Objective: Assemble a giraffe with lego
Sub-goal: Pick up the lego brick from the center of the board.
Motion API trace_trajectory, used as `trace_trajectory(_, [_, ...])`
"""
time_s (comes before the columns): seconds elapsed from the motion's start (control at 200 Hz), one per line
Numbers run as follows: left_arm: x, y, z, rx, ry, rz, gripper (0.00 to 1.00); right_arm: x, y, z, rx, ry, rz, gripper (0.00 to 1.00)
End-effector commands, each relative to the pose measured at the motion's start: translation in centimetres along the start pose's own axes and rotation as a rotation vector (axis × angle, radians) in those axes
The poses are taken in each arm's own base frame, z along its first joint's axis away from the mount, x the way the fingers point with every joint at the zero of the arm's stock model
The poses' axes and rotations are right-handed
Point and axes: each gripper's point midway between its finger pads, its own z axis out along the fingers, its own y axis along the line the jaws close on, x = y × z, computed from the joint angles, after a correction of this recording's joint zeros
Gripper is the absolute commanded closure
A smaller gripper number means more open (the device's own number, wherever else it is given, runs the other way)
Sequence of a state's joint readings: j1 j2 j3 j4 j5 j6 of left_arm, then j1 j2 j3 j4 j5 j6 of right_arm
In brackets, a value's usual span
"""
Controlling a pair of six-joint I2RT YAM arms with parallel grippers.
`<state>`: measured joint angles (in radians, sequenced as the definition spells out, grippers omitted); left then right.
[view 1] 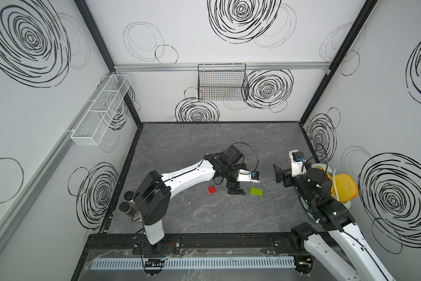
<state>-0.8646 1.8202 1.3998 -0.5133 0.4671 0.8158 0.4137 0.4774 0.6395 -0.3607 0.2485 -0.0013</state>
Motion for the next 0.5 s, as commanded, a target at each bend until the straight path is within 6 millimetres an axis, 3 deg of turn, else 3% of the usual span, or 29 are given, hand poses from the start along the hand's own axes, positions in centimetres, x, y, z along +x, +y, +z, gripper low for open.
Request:
trace_trajectory(0.0, [-1.1,1.1,1.9,-0.006,-0.035,0.032,0.04,-0.8,-1.1,-1.0,0.045,-0.106,0.054,0.01])
trace_trajectory(0.225, [-0.3,1.4,7.7,0.035,0.013,0.040,0.10,-1.3,-1.0,-2.9,0.007,-0.208,0.089,0.01])
trace_trajectory(0.495, [0.1,3.2,11.3,0.024,0.032,0.050,0.15,-2.7,-1.6,-5.8,-0.007,-0.351,0.104,0.01])
